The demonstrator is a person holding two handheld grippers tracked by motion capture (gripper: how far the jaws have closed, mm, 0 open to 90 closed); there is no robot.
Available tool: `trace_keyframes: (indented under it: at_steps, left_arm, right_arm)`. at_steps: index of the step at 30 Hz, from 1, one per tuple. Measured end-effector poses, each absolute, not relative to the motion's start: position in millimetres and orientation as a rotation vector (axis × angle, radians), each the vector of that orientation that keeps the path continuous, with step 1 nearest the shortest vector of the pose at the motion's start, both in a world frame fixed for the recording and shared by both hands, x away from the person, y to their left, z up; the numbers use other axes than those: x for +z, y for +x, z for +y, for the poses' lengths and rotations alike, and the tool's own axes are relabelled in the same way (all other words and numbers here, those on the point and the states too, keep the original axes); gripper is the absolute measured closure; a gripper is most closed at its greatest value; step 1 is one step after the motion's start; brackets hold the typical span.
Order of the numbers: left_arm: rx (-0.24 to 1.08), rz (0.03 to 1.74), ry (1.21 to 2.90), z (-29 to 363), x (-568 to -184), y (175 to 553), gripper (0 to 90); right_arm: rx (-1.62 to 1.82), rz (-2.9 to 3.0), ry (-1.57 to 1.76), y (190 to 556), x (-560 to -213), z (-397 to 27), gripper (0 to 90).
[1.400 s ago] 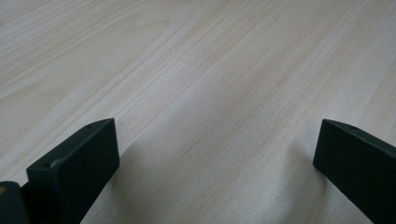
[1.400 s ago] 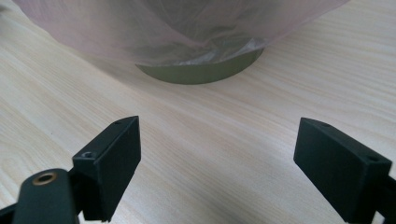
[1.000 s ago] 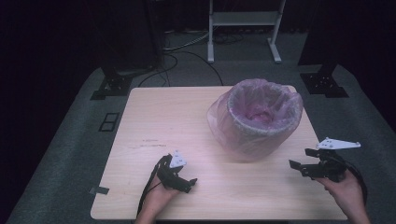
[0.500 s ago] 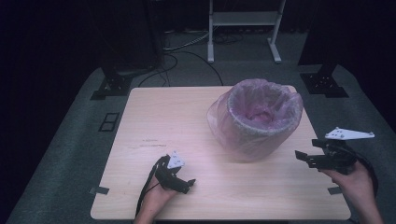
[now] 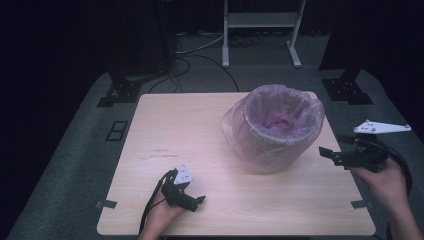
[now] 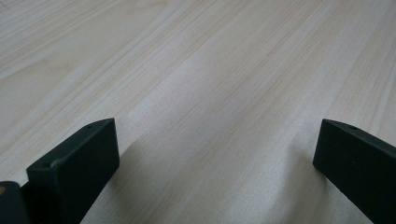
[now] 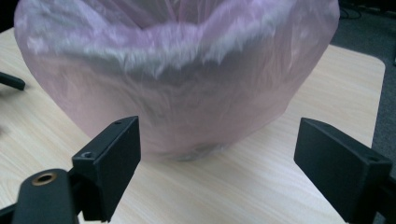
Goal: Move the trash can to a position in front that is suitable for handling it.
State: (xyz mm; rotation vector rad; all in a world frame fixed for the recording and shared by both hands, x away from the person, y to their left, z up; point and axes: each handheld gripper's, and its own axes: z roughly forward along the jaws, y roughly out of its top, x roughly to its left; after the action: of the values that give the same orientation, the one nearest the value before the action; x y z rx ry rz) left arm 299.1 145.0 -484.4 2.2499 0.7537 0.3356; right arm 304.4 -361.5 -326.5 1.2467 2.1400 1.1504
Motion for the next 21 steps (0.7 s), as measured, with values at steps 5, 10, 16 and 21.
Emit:
trace_keyframes:
  at_steps: [5,10,16,21]
  left_arm:
    - [0.335,0.754,2.251,151,-484,295,0.0]
    - [0.334,0.756,2.248,155,-484,292,0.0]
    - [0.333,0.757,2.249,156,-484,292,0.0]
    - [0.332,0.759,2.247,156,-484,292,0.0]
  right_arm:
    - [1.152,2.134,1.227,313,-319,-358,13.6]
    - [1.152,2.128,1.223,322,-311,-353,13.6]
    - [1.161,2.119,1.215,333,-301,-348,13.7]
    - [1.156,2.123,1.222,345,-297,-344,13.7]
